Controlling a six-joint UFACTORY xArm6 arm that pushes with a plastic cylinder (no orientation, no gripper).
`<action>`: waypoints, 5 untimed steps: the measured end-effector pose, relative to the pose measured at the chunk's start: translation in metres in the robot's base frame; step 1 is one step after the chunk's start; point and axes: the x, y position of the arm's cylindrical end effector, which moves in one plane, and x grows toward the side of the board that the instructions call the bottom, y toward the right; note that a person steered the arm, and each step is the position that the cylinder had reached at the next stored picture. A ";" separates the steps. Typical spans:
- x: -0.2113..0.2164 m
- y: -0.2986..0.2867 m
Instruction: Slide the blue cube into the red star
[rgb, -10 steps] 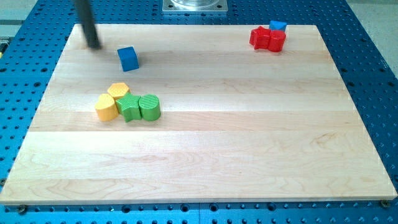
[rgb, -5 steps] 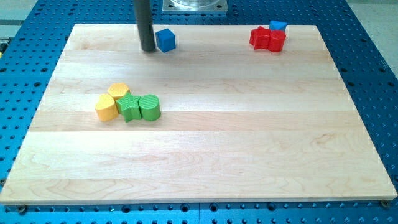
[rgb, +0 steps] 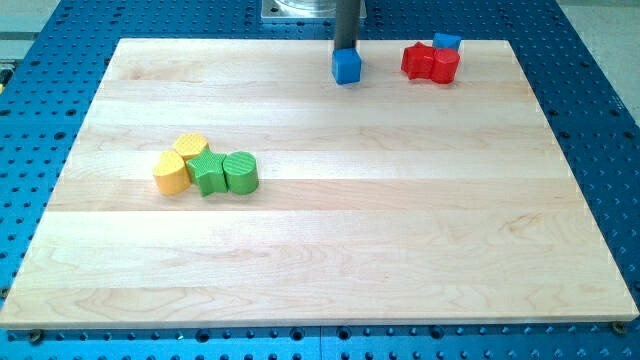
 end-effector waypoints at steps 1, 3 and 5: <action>0.009 -0.047; 0.047 0.028; 0.018 0.073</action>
